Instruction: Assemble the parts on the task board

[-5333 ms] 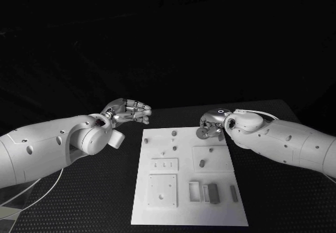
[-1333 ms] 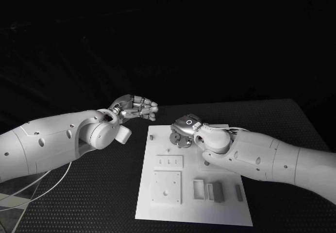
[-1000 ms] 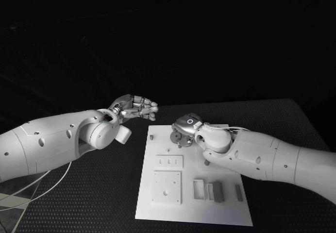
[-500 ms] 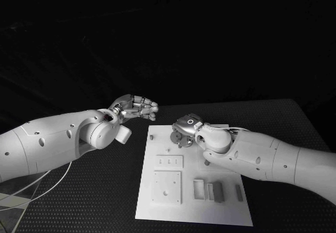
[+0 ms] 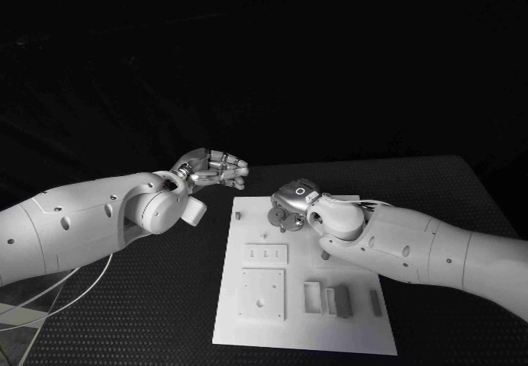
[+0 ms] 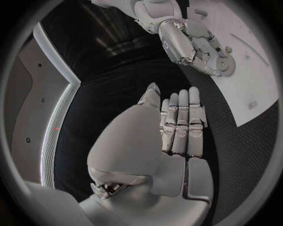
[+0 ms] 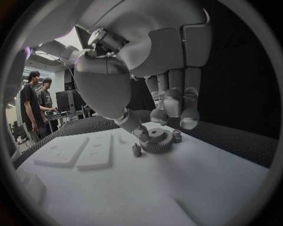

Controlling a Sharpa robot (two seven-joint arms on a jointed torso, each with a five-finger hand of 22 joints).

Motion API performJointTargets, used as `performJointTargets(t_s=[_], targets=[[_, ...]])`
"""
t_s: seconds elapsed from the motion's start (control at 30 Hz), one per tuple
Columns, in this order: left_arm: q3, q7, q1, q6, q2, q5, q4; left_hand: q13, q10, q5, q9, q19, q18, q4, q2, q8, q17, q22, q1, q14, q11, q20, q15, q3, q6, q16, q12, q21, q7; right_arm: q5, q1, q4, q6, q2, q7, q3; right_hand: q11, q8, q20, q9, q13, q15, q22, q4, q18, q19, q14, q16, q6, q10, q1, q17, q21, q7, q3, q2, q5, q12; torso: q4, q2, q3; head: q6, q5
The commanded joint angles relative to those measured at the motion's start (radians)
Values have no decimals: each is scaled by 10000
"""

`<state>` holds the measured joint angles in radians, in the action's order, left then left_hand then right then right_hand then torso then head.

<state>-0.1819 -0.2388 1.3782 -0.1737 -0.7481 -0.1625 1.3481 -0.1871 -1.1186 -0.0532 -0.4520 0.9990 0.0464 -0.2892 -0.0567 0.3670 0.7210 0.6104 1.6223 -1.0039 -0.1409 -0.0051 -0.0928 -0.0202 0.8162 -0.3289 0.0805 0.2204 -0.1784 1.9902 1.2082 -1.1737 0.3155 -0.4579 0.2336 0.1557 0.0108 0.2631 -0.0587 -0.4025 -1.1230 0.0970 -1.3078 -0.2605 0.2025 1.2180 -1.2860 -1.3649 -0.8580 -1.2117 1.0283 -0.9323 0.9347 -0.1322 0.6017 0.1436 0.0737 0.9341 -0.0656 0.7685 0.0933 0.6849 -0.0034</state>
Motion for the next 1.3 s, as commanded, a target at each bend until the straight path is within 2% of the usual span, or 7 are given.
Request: performJointTargets(t_s=[0.03,0.5,0.8,0.93,1.07,1.23,1.3], targets=[[9,-58,4,118,6,7,15,-11,-78,-25,13,43,110,-11,47,-68,19,-15,-48,-68,-7,-2,-18,70,29,34,-35,-51,-56,-75,-4,-38,138,-29,-16,0,75,-58,-34,11,9,-70,-117,68,593,8,2,58,55,24,-7,2,-50,-3,-2,105,25,-34,1,-1,7,11,3],[8,-61,4,119,-21,7,5,-14,-78,-25,14,45,111,-11,46,-73,26,-15,-47,-70,-9,-2,-18,76,25,43,-44,-54,-57,-520,3,-442,681,-340,-118,-67,91,31,-51,-38,10,-87,-131,300,593,55,-25,46,-54,9,-34,-10,-58,-20,38,172,24,-7,8,-7,12,14,-4],[8,-52,4,112,-29,8,14,-17,-79,-26,13,47,111,-11,47,-74,31,-15,-47,-73,-9,-2,-18,78,25,48,-49,-55,-58,-1061,36,-317,-42,-351,-367,-125,105,123,-69,-80,9,-99,-146,360,593,67,-37,38,-205,0,1,-18,-58,-35,55,120,22,11,-2,3,7,-7,-27],[8,-49,4,111,-34,8,14,-17,-79,-26,13,47,110,-12,48,-74,32,-14,-48,-73,-9,-2,-18,79,25,49,-50,-55,-58,-1299,36,-158,-356,-314,-479,-124,110,88,-71,-66,9,-105,-152,330,593,43,-18,45,-136,30,58,-21,-69,-37,72,-23,22,6,-1,1,13,7,-17],[8,-50,4,117,-18,8,9,-18,-79,-25,13,47,110,-13,46,-75,34,-14,-50,-74,-10,-1,-19,81,24,51,-53,-56,-59,-1454,36,-46,-555,-297,-586,-124,47,-138,-42,13,-15,-48,-193,-250,593,-122,118,62,341,194,384,-51,-101,34,89,-841,20,-11,-5,-2,3,14,-20],[8,-43,4,121,-15,8,-1,-19,-76,-25,15,47,110,-13,42,-79,38,-15,-53,-75,-12,-1,-19,86,17,56,-59,-59,-61,-1609,36,92,-718,-245,-684,-124,-34,-213,170,60,-41,-4,-235,318,593,-206,218,27,505,289,331,-107,-69,104,3243,-1074,73,24,-14,5,4,24,-18],[8,-42,4,120,-13,8,-7,-19,-74,-25,15,48,110,-13,40,-82,40,-15,-53,-76,-13,-1,-19,87,14,58,-62,-59,-63,-1617,36,127,-779,-231,-710,-124,-29,-211,153,52,-52,19,-226,253,593,-197,219,14,545,300,72,-115,-13,110,3603,-1148,68,47,-14,5,4,24,-18]])
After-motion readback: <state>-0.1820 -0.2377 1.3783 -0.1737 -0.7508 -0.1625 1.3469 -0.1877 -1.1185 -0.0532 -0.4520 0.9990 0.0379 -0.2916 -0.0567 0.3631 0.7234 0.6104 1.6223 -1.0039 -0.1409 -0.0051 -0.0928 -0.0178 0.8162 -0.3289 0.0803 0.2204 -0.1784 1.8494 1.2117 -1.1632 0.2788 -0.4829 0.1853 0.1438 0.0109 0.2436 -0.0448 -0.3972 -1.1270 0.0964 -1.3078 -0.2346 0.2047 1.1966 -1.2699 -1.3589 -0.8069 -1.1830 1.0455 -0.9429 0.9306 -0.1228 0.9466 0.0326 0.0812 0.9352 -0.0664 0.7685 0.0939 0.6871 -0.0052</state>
